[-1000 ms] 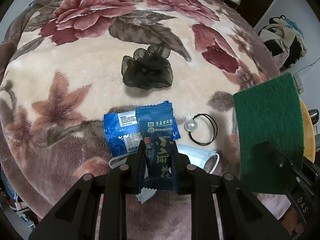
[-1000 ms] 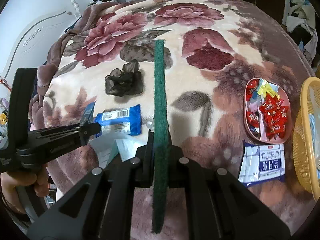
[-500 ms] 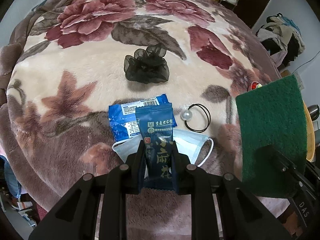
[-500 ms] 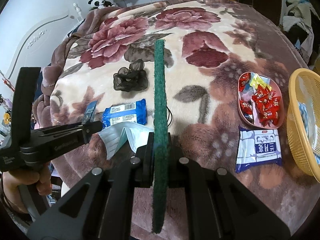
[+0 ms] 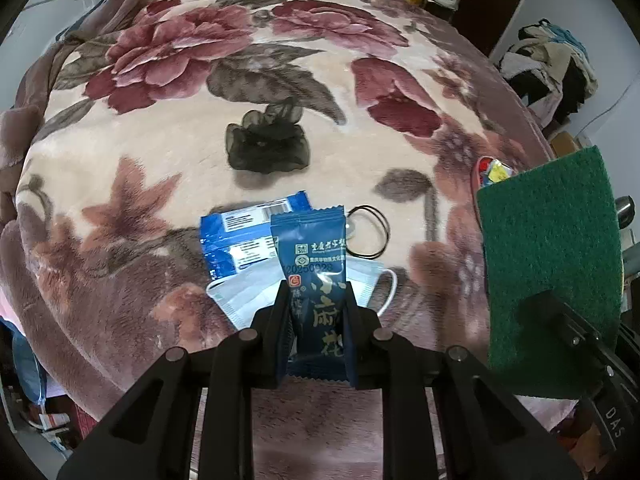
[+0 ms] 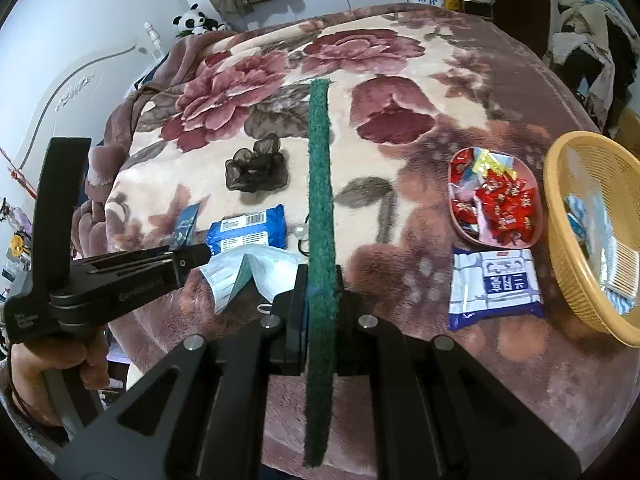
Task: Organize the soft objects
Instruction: 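Lift the snack packet and scouring pad and carry them over the basket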
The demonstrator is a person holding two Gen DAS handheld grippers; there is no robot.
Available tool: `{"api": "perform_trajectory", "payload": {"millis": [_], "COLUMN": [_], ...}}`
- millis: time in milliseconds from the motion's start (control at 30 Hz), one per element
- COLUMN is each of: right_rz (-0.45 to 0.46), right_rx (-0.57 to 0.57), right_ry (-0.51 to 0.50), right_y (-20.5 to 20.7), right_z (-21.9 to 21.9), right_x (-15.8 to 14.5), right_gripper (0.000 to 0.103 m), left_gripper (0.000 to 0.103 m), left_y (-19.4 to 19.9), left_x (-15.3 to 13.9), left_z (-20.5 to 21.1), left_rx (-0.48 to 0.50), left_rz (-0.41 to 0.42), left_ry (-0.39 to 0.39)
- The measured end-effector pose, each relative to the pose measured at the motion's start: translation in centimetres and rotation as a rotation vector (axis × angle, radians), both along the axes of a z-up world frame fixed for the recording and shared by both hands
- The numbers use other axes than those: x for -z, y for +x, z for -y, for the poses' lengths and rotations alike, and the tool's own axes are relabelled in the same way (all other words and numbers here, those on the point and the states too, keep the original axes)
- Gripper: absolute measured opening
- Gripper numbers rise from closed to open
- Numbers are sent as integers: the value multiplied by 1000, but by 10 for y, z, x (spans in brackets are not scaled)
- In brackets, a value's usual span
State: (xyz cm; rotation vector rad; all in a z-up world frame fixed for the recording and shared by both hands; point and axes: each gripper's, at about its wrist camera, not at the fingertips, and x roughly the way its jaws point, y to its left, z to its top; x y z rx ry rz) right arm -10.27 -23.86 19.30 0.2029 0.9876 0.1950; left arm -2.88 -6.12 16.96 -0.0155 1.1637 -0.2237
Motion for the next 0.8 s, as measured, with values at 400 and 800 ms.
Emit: {"api": "perform_trajectory", "payload": {"millis": [400,800], "right_rz": [26,49], "right_rx": [86,163], "right_ry": [6,11], "right_y": [-18,-34], "right_z": [43,82], "right_x": [-11,-20], "right_gripper": [8,8], "left_gripper": [21,21], "left_y": [-10,-15], "left_x": [-17,-30], "left_z": [39,87], "left_rx": [73,157], "left_rz": [33,58], "left_ry": [0,-3]}}
